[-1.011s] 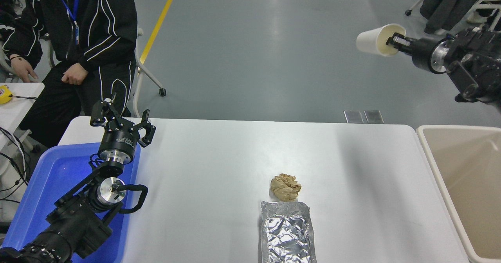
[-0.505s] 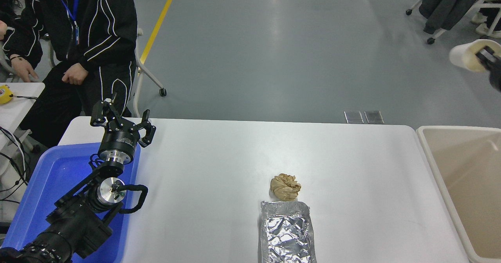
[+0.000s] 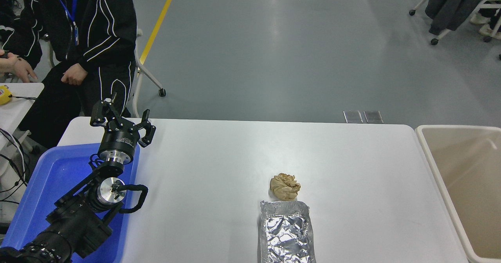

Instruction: Dispose of the paper cup in the dustbin

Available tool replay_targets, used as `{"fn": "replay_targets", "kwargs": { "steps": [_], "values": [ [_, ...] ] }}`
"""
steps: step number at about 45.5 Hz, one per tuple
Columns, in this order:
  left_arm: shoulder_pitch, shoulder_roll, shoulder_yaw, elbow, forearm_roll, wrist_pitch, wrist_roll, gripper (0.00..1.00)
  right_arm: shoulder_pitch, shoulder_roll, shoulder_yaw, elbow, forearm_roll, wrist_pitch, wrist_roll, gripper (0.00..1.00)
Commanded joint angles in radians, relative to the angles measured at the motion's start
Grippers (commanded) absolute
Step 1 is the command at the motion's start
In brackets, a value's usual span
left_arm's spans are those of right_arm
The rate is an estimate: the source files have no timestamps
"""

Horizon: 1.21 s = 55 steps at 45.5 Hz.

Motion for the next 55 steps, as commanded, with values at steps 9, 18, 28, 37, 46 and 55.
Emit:
{"fn": "replay_targets", "kwargs": {
  "steps": [9,18,28,37,46,55],
  "values": [
    [0.0,0.0,0.0,0.0,0.0,0.0,-0.001,1.0,-0.15,0.107,0.047,0.003,-0.006,-0.005,-0.006,0.0],
    [0.0,0.0,0.0,0.0,0.0,0.0,0.001,1.0,-0.155,0.122,0.047,0.007,-0.007,-0.007,-0.006,0.0],
    [0.0,0.0,0.0,0.0,0.0,0.0,0.001,1.0,-0.161,0.124,0.048,0.007,-0.006,-0.011,-0.006,0.0],
    [0.0,0.0,0.0,0.0,0.0,0.0,-0.001,1.0,-0.161,0.124,0.048,0.007,-0.004,-0.086,-0.006,0.67],
    [0.0,0.0,0.0,0.0,0.0,0.0,-0.001,1.0,-0.147,0.127,0.051,0.007,0.007,-0.099,-0.006,0.99],
    [0.0,0.0,0.0,0.0,0.0,0.0,0.001,1.0,-0.09,0.117,0.053,0.091,0.007,-0.094,-0.006,0.99]
  ]
}}
